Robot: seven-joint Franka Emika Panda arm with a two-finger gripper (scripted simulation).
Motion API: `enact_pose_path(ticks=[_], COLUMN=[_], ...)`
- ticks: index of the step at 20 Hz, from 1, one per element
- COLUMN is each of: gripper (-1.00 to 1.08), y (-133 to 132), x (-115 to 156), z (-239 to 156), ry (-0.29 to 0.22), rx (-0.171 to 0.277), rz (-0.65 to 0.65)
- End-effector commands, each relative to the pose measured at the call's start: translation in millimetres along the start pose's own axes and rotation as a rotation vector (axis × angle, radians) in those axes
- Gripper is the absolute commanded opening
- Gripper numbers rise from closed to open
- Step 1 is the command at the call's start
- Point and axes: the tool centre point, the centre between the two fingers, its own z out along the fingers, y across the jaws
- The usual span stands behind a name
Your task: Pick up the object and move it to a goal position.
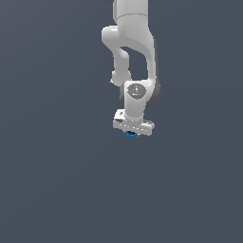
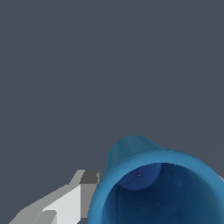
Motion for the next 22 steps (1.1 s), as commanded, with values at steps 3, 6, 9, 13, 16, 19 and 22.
enact_pose_path(ticks=[3,6,9,13,16,19,22], gripper=[-1.00,-1.00,-1.00,-1.00,-1.00,-1.00,-1.00], y=[0,0,0,2,4,7,11], x=[0,0,1,3,6,10,15], z=[1,0,-2,-14,-29,-49,-73], ry=[-0.001,0.000,0.000,0.000,0.000,0.000,0.000], rx=[-0.001,0.000,0.000,0.000,0.000,0.000,0.000], rz=[0.001,0.000,0.000,0.000,0.000,0.000,0.000])
